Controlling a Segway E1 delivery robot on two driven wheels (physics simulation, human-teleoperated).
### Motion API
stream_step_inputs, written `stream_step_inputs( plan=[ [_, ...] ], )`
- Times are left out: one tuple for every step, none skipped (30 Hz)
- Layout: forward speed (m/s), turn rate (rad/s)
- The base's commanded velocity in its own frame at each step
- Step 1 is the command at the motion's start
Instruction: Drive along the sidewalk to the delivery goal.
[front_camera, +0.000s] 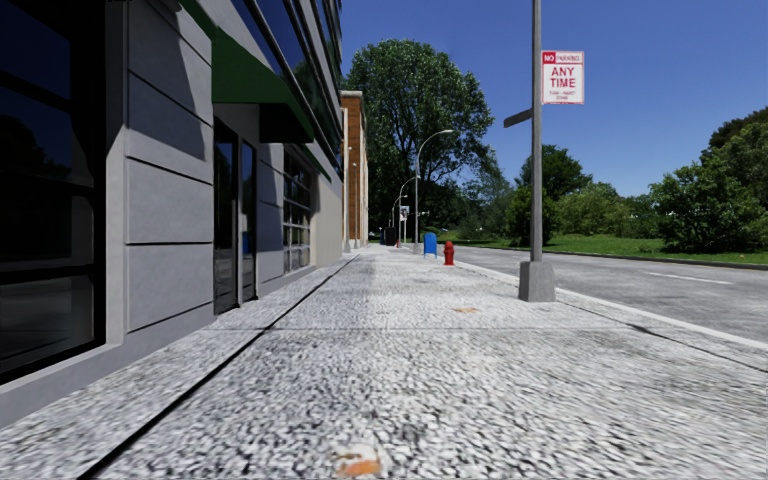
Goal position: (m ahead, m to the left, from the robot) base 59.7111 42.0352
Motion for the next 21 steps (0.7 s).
stream_step_inputs(
  plan=[
    [2.00,0.00],
    [2.00,0.00],
    [2.00,0.00],
    [2.00,0.00],
    [2.00,0.00],
    [2.00,0.00],
    [2.00,0.00],
    [2.00,0.00],
    [2.00,0.00],
    [2.00,0.00],
    [2.00,0.00],
    [2.00,0.00],
    [2.00,0.00],
    [2.00,0.00],
    [2.00,0.00],
    [2.00,0.00],
    [2.00,0.00],
    [2.00,0.00],
    [2.00,0.00],
    [2.00,0.00],
    [2.00,0.00]
  ],
)
